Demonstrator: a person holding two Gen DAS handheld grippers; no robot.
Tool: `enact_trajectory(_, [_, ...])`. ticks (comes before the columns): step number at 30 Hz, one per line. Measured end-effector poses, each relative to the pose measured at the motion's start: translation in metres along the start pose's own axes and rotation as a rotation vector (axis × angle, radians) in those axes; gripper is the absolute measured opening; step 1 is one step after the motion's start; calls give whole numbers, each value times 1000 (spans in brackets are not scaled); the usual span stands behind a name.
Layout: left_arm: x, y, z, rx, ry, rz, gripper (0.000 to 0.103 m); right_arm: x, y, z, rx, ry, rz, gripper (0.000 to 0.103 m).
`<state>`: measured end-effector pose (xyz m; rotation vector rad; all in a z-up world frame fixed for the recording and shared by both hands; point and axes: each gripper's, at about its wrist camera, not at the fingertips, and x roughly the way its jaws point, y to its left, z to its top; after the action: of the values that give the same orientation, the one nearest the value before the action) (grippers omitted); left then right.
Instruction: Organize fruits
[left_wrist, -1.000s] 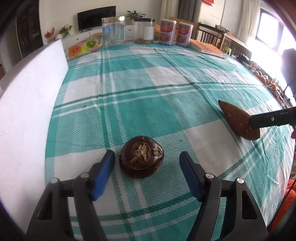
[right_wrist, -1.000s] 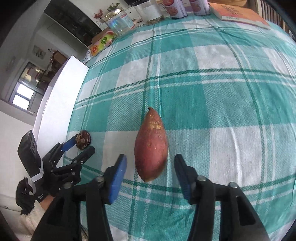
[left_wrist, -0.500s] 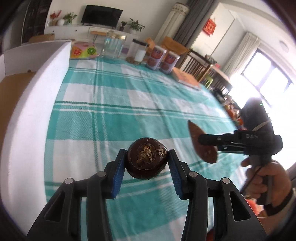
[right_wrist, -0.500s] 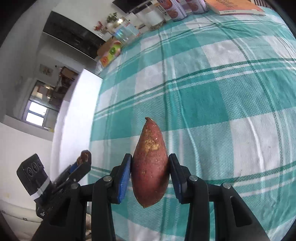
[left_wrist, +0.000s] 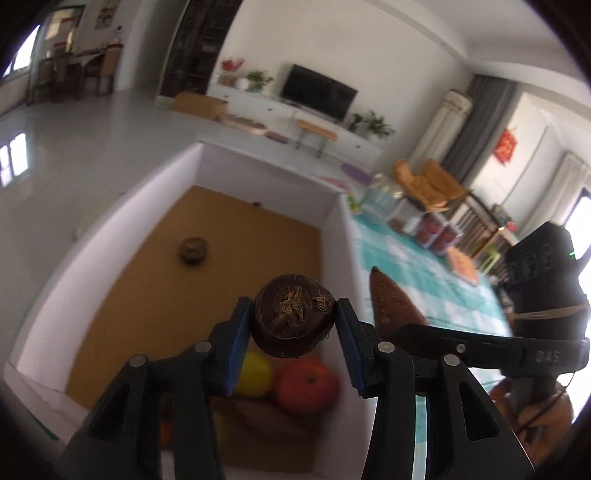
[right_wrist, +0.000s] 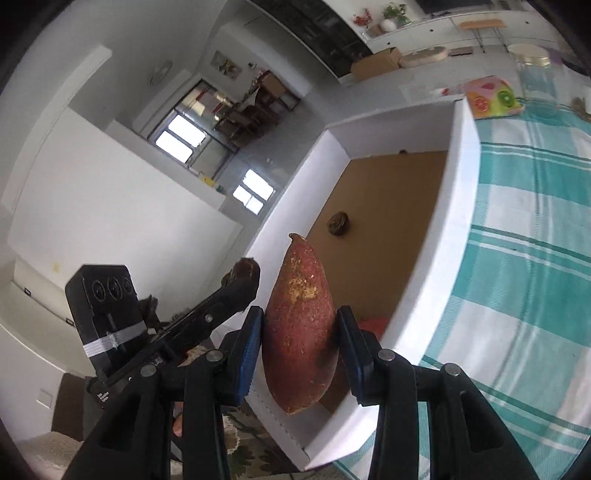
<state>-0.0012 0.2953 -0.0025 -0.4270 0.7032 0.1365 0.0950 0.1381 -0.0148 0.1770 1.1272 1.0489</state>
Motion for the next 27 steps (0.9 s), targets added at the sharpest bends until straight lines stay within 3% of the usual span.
enact_trajectory(2, [17,16,-5,-7,36,79,48,30,8,1,-47,26,-84,41])
enact_trajectory(6, [38,27,-16,-3,91,153,52,65,13,1,-121,32,-241,42])
enact_trajectory(8, [36,22,-17,26,77,173,77,63,11,2,-106,15,-211,42])
enact_trajectory(11, [25,9,-16,87,16,215,92,41,11,5,-101,-37,-203,44])
enact_trajectory(13, [17,-1,-13,130,-22,241,96,22,16,6,-131,-71,-232,50])
enact_trajectory(15, [5,-12,-9,159,-75,278,98,3,21,4,-153,-97,-272,70])
enact_trajectory(16, [1,-17,-8,173,-102,314,100,-6,23,0,-158,-107,-295,88])
enact_trajectory(17, [-4,-24,-8,189,-128,366,100,-13,26,-5,-163,-120,-318,99])
enact_trajectory(22, [-16,-45,-16,242,-202,586,102,-29,32,-32,-186,-138,-432,101])
enact_trajectory(27, [-16,-33,-18,240,-77,571,102,-28,38,-49,-183,-135,-479,101])
